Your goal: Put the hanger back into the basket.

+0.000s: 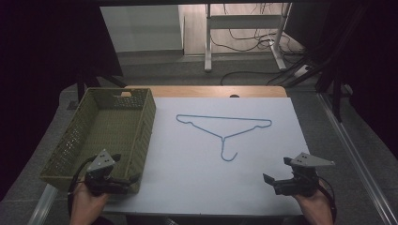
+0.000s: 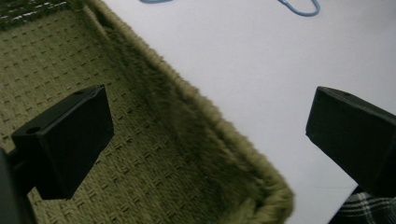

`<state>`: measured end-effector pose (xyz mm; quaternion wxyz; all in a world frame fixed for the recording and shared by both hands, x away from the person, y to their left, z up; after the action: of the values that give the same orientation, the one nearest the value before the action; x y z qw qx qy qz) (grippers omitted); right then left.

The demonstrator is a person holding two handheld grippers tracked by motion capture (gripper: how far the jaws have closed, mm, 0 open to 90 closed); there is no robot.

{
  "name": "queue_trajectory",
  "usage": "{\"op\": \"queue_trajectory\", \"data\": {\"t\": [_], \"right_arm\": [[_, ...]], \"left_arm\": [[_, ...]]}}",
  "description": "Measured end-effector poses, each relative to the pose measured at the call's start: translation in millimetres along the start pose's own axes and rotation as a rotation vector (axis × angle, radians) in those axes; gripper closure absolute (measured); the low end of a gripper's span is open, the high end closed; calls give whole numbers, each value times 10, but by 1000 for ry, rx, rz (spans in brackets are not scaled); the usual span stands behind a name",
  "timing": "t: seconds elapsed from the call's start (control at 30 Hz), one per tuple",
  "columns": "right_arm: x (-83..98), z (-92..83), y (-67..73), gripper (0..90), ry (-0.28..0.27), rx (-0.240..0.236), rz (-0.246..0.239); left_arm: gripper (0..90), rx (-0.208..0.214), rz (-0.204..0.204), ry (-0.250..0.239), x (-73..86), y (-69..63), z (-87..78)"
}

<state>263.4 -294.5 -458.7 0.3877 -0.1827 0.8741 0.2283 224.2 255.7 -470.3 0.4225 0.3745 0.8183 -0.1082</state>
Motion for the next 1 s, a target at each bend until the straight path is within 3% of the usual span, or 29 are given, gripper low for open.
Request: {"op": "queue_trajectory", "data": {"t": [0.63,0.83,1.0], "right_arm": [[16,40,33,0,39,23,-20],[-1,23,54,0,33,39,-36],[-39,8,56,0,25,46,-49]], "left_arm": [[17,5,-27,-4,17,43,-9],[24,21,-60,-33,13,59,-27],[20,39,-56,-53,-56,30,-31]]}}
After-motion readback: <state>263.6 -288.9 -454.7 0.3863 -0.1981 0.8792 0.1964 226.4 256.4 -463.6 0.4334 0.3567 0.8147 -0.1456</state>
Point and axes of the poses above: each handheld gripper's, and its own axes: z roughly forward along the jaws, x roughly out of its underside, y roughly to its left, the point moved 1 cm from there along z, roughly forward along the jaws, and after that the axes turned 14 degrees about z, right-handed, at the moved point
